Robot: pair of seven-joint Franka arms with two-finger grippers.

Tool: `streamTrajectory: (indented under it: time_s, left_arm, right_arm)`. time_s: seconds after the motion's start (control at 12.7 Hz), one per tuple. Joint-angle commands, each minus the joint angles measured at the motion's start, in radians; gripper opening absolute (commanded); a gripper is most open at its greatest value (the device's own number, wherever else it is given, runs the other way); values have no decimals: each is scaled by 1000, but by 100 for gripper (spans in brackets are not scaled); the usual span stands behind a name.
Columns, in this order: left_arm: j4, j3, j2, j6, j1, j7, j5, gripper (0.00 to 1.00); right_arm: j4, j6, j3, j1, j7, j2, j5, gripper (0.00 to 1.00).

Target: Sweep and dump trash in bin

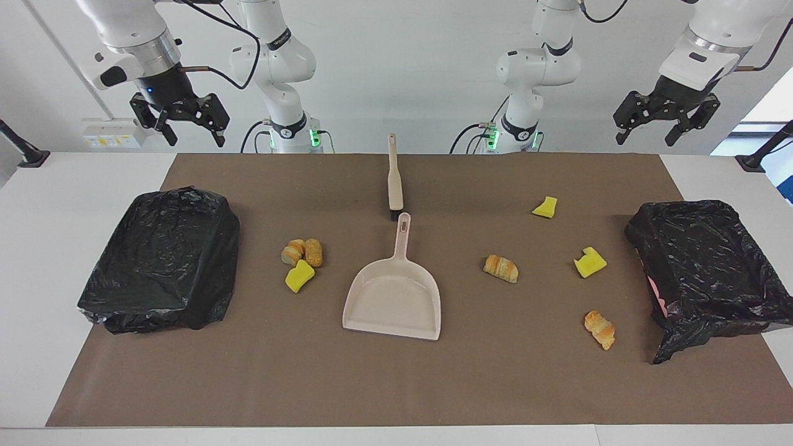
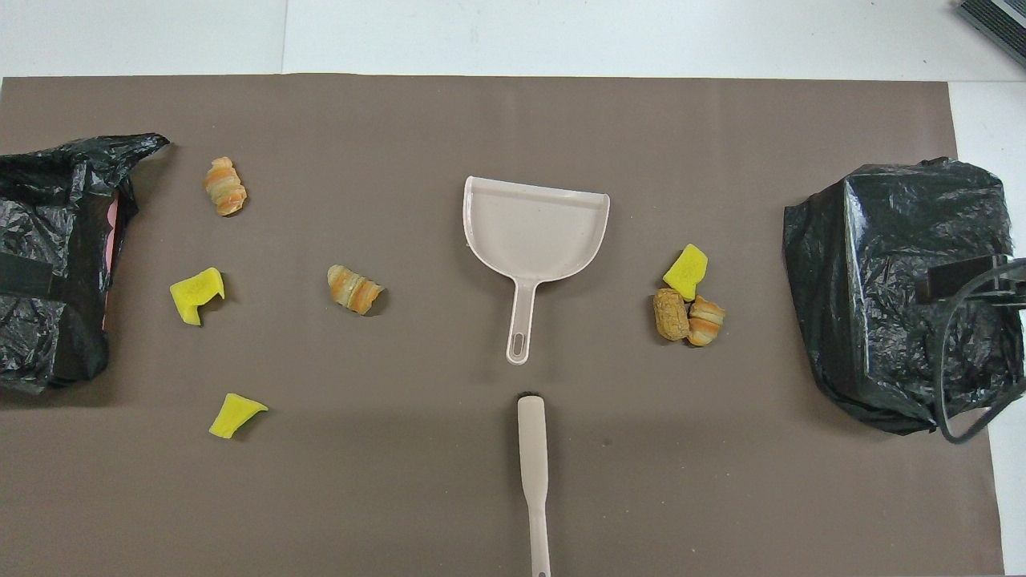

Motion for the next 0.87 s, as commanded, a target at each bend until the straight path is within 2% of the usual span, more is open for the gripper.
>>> streamTrajectory:
  time_s: [0.0, 0.79]
  left_arm:
    - [-22, 11, -22, -2, 0, -19, 14, 100]
    - [-35, -20, -28, 5, -19, -18, -1, 100]
  right_arm:
    - [1, -7, 0, -7, -18, -8, 20, 100]
    - [1, -13, 0, -7, -20, -8, 20, 100]
